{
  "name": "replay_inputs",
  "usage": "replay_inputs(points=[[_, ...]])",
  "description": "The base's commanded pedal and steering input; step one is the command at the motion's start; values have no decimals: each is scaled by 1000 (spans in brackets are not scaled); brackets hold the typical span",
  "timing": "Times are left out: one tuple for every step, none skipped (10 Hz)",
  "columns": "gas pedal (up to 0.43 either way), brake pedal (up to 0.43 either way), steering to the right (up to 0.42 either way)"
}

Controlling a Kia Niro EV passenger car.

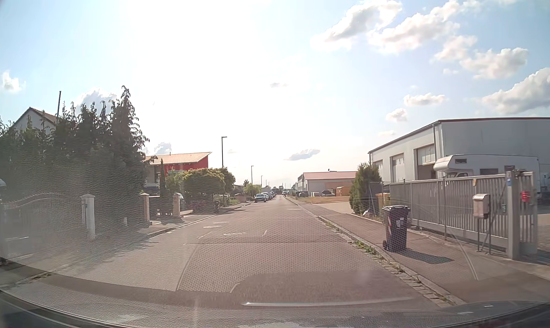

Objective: Follow the waypoints while adhering to traffic rules and regulations

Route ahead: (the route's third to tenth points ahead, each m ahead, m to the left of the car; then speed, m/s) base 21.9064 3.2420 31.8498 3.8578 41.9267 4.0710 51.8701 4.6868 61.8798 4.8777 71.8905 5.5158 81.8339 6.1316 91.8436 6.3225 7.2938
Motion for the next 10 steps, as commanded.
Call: replay_inputs(points=[[79, 12, -37], [79, 12, -33], [79, 12, -25], [79, 12, -16], [79, 12, -14], [79, 12, -15], [79, 12, -15], [67, 12, -11], [67, 12, -9], [67, 12, -9]])
